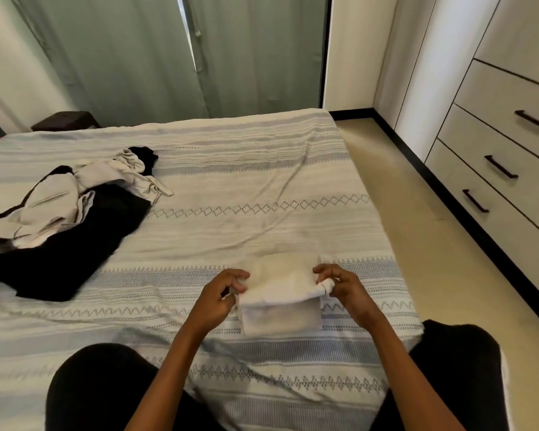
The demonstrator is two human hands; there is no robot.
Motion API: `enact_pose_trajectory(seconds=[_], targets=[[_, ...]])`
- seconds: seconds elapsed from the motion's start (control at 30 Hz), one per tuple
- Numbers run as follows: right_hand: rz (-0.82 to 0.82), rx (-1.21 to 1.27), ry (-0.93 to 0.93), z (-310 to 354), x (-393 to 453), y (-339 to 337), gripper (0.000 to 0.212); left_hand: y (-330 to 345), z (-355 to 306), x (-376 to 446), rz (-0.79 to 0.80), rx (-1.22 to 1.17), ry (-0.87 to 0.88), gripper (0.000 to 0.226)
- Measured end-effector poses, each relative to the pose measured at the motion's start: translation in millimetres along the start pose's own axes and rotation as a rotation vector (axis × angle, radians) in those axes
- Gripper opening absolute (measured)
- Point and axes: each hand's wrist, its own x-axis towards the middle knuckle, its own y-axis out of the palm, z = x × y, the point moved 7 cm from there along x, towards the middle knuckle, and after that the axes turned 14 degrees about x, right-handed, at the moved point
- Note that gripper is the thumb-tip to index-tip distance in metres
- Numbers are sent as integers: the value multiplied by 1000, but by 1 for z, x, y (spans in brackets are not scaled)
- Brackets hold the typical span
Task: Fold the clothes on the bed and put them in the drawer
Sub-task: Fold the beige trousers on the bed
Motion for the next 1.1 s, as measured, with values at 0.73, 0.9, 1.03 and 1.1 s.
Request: enact_pose_trajectory(seconds=[0.73, 0.9, 1.03, 1.1], targets=[[-303, -336, 61, 55, 139, 19, 37, 6, 15, 89, -219, 2, -252, 70], [-181, -495, 181, 25, 166, 17, 44, 66, 7, 75, -28, 702, 154, 55], [-142, -594, 144, 18, 177, 15, 44, 94, 49, 71, 180, 937, 91, 61], [-126, -580, 151, 32, 166, 22, 37, 92, 40, 75, 147, 973, 143, 61]])
